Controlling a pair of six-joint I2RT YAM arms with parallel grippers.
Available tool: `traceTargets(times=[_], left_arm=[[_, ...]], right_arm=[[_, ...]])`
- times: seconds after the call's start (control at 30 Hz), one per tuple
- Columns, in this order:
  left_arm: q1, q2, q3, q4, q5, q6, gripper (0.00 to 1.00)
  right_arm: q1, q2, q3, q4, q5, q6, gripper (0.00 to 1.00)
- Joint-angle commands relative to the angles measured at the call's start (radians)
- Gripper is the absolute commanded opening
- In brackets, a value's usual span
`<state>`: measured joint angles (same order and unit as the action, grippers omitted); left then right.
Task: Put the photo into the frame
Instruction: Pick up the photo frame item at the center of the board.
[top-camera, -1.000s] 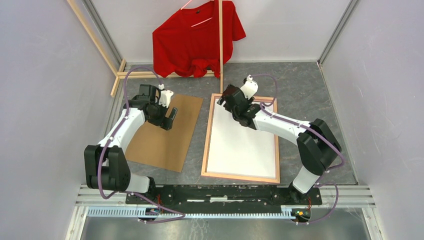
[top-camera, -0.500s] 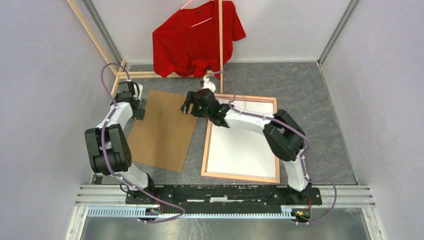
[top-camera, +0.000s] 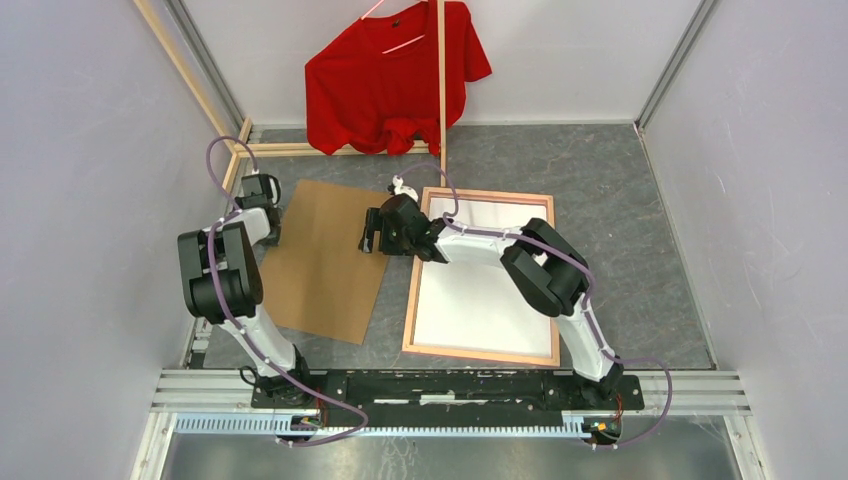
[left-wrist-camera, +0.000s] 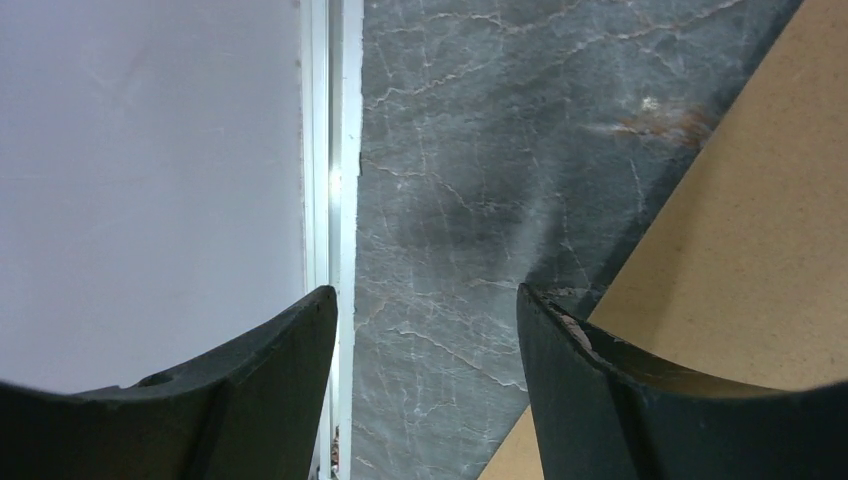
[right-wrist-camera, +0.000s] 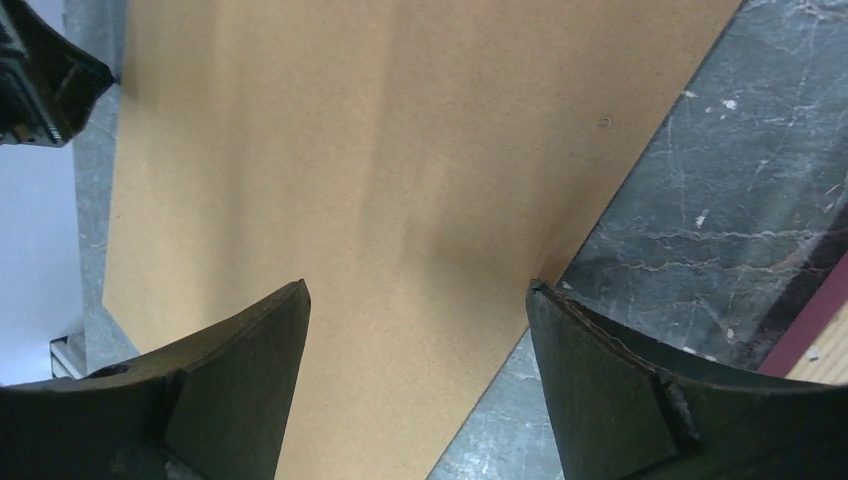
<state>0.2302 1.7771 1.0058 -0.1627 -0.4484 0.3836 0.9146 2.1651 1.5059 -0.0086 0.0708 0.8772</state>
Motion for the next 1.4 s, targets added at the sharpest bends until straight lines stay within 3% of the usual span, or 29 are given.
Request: traceTargets(times=[0.0, 0.4, 0.9, 1.37], left_arm=[[0.004, 0.021, -0.033, 0.014, 0.092, 0.017, 0.72], [-0.002, 0.017, -0.083, -0.112, 0.344, 0.024, 0.63], [0.001, 0.039, -0.099, -0.069, 0.297, 0.053, 0.61], [-0.001, 0.029, -0.092, -0.125, 0.365, 0.051, 0.57]], right_arm=[[0.0, 0.042, 0.033, -0.053, 0.012, 0.02, 0.86], [-0.001, 0.044, 0.043, -0.129, 0.098, 0.053, 0.87], [-0.014, -0.106, -0.039, -0.168, 0.078, -0.008, 0.88], [-0.029, -0.025, -0.046, -0.157, 0.078, 0.023, 0.87]])
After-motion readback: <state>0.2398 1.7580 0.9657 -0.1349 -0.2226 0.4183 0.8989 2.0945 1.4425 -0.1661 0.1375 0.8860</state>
